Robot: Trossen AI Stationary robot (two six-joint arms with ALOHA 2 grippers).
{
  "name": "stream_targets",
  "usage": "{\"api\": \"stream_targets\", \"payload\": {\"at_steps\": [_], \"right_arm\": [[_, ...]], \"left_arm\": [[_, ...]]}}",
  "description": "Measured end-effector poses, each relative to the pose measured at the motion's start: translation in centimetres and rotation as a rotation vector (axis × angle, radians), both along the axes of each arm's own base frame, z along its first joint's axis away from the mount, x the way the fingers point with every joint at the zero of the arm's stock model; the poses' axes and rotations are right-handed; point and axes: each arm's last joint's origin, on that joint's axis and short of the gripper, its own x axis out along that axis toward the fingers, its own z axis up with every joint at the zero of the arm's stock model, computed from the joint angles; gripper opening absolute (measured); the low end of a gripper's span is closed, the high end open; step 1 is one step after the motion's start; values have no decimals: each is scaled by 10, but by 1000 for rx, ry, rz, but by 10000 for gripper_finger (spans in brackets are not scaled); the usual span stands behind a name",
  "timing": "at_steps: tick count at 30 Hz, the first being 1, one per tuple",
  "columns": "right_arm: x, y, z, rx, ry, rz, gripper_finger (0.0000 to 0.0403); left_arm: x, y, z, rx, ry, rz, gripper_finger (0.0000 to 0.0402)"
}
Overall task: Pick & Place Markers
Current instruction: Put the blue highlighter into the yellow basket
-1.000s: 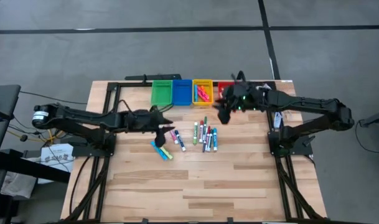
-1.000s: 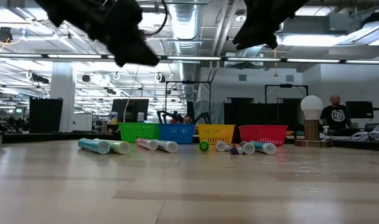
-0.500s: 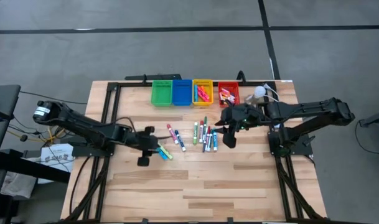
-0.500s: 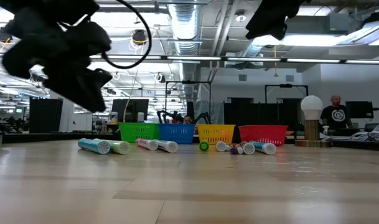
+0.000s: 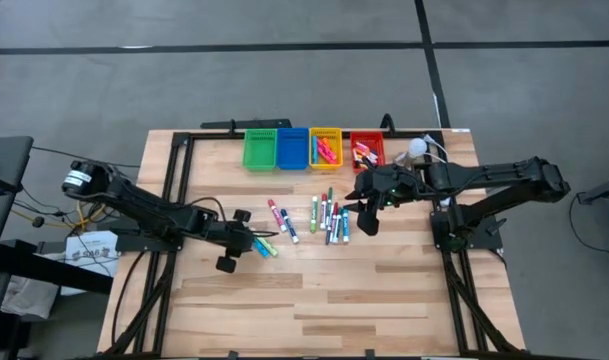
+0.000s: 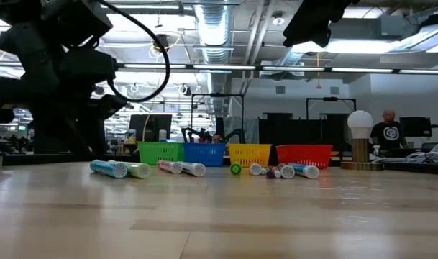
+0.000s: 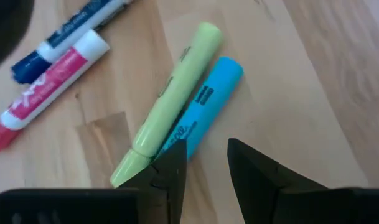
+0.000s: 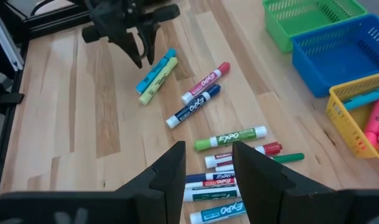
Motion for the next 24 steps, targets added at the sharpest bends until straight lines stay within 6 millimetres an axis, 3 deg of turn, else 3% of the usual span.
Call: {"api": "stream_targets", "payload": {"at_steps": [8, 24], "right_arm": [[0, 0, 0, 1, 0, 0, 123], [0, 0, 0, 2, 0, 1, 123]], "left_arm": [[5, -1, -9, 17, 19, -17, 117], [8, 1, -8, 135, -18, -96, 117]]}}
